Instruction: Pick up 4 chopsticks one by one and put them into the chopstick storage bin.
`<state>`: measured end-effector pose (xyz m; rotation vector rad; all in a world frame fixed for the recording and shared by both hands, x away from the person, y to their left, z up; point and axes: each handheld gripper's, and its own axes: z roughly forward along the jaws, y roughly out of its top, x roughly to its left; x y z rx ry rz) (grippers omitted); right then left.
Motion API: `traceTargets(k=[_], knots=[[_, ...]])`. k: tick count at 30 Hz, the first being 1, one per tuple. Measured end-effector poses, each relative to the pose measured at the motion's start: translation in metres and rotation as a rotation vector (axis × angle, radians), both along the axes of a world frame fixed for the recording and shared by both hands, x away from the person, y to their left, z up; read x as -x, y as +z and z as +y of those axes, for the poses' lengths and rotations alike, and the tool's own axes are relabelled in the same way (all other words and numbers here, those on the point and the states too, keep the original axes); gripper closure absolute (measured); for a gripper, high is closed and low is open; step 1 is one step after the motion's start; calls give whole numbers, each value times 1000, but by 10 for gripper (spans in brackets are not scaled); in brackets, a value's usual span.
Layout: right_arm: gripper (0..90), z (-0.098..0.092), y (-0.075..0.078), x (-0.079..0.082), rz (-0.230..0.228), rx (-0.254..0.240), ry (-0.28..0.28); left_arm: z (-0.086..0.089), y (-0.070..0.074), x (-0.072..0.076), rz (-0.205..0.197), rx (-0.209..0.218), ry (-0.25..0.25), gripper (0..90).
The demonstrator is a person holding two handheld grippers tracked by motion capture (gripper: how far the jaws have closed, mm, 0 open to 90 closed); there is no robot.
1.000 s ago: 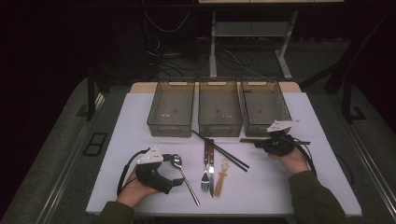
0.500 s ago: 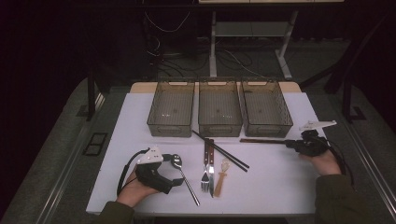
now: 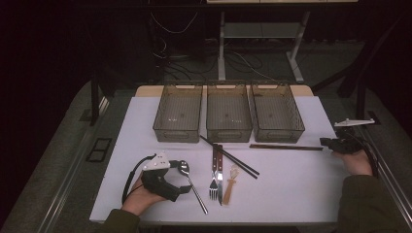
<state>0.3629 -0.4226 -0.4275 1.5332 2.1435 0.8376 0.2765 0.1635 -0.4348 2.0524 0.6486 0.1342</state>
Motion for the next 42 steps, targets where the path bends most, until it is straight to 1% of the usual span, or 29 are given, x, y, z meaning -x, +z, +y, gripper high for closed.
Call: traceTargets(k=[2, 4, 8, 14, 20, 25, 31, 34, 36, 40, 42], knots=[[899, -6, -4, -1, 11, -2, -31, 0, -1, -1, 2, 0, 1, 0], [900, -8, -9, -2, 16, 4, -40, 0, -1, -1, 5, -2, 2, 0], [900, -10, -11, -5, 19, 7, -54, 0, -1, -1, 3, -3, -1, 0], [899, -10, -16, -7, 38, 15, -49, 0, -1, -1, 5, -2, 1, 0], [900, -10, -18, -7, 44, 13, -42, 0, -1, -1, 8, -4, 1, 0], [899, -10, -17, -4, 49, -2, -46, 0, -1, 0, 6, -2, -1, 0], [900, -10, -18, -1, 48, 0, -35, 0, -1, 0, 6, -1, -2, 0], [899, -9, -16, 1, 59, 1, -38, 0, -1, 0, 7, 0, -2, 0], [900, -10, -17, 2, 49, 5, -41, 0, -1, 0, 8, 2, -1, 0], [900, -13, -16, 5, 60, -4, -42, 0, -1, 0, 7, 0, -4, 0], [900, -13, -17, 6, 57, -3, -44, 0, -1, 0, 7, -1, -5, 0]])
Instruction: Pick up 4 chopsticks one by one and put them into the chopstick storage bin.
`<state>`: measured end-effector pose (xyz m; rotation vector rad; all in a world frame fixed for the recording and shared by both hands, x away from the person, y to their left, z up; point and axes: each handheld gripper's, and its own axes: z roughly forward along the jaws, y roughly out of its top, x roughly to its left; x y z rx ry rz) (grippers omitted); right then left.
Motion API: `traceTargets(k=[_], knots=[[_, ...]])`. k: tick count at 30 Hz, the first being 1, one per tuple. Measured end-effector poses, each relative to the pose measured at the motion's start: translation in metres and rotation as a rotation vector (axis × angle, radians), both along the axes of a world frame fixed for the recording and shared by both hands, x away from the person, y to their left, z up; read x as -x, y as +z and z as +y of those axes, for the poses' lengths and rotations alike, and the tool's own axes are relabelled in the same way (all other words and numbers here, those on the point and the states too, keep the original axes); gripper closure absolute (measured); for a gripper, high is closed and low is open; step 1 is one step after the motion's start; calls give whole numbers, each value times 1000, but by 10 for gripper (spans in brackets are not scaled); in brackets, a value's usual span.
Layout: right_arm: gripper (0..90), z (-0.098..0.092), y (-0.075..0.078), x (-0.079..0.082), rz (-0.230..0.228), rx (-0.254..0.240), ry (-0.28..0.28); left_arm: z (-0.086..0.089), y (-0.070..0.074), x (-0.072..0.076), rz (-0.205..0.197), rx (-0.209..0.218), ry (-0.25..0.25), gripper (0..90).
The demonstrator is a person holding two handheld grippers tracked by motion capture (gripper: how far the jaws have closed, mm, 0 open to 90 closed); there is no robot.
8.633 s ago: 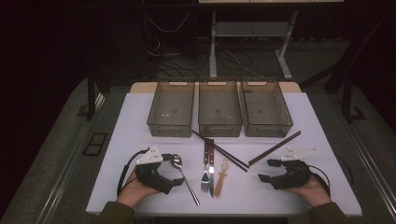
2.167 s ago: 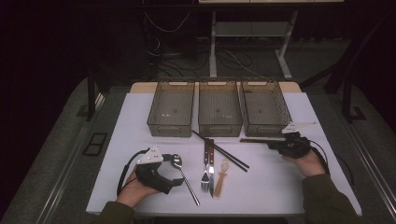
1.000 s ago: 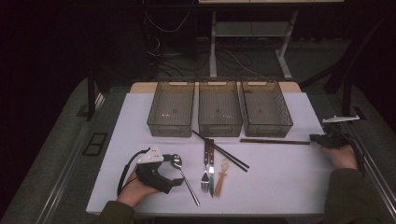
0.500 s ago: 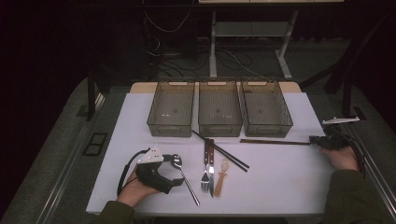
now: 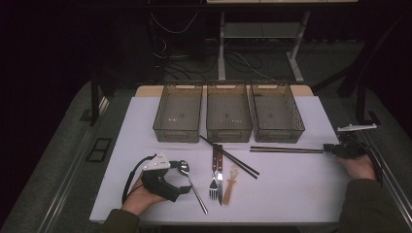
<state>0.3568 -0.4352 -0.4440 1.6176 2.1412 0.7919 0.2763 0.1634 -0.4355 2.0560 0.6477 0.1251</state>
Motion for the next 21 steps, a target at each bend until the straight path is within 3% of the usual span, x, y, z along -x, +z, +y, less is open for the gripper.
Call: traceTargets(k=[21], knots=[[899, 5, 1, 7, 11, -1, 20, 0, 1, 0, -3, -1, -2, 0]])
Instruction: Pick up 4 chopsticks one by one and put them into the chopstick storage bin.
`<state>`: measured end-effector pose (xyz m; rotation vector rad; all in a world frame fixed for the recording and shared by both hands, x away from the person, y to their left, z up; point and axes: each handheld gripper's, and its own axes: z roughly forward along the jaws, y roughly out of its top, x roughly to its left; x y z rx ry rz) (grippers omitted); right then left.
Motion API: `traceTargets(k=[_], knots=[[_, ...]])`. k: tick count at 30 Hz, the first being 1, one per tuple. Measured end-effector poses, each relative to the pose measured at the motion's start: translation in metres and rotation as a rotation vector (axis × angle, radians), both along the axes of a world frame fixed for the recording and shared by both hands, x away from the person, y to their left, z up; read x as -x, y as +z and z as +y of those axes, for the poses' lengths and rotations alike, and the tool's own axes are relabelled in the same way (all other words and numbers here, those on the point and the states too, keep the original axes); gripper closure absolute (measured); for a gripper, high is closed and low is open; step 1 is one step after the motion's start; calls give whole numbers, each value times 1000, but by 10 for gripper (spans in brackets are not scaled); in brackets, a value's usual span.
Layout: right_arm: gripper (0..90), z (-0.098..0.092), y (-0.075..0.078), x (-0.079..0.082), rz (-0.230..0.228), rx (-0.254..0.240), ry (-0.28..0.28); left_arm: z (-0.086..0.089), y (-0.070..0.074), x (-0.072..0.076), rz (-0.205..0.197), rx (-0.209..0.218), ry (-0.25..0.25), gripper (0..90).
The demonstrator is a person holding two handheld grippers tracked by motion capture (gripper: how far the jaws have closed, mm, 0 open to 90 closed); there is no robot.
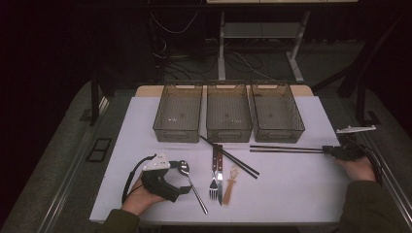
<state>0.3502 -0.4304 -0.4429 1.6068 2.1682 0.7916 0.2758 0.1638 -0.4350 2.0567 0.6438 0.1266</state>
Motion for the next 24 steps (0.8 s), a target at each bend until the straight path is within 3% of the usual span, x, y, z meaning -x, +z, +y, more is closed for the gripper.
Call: traceTargets(k=[5, 24], knots=[[900, 0, 3, 1, -25, -6, -4, 0, 0, 0, 0, 0, -1, 0], [900, 6, 0, 4, -4, 8, 31, 0, 0, 0, 0, -2, -4, 0]])
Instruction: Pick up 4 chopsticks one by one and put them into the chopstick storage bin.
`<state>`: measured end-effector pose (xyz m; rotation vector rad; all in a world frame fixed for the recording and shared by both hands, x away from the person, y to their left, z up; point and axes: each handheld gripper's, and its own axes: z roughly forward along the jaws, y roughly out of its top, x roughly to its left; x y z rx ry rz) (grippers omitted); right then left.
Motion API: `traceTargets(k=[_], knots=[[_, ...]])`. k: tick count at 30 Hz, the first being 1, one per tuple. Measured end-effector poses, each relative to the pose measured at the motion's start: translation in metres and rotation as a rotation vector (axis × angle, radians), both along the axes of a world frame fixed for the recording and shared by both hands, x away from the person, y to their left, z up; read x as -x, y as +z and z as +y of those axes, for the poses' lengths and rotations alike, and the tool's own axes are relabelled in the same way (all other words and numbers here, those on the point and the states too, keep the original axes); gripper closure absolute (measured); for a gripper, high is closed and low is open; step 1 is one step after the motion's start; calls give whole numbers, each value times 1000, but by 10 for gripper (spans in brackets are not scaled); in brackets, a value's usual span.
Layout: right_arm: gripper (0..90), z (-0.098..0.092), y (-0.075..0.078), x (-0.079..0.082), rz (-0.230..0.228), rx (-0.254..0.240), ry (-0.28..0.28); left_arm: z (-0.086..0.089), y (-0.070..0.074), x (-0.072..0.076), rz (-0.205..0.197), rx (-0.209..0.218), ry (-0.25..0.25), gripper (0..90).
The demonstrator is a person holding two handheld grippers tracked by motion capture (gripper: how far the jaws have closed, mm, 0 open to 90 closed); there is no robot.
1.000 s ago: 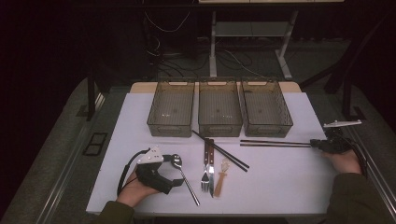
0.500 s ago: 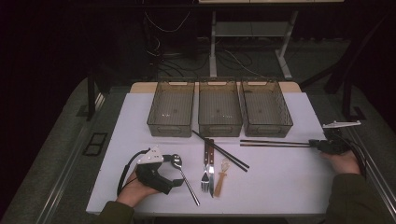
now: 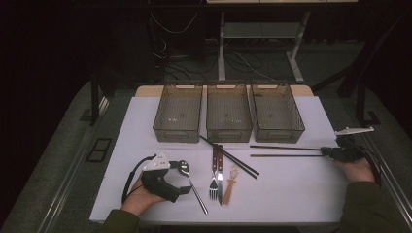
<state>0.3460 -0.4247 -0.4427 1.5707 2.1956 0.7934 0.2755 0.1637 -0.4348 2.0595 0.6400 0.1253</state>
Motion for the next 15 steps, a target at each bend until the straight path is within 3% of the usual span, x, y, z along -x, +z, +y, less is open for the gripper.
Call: traceTargets(k=[15], knots=[[900, -4, 0, 13, 5, -8, 31, -1, 0, 0, 1, -2, -2, 0]])
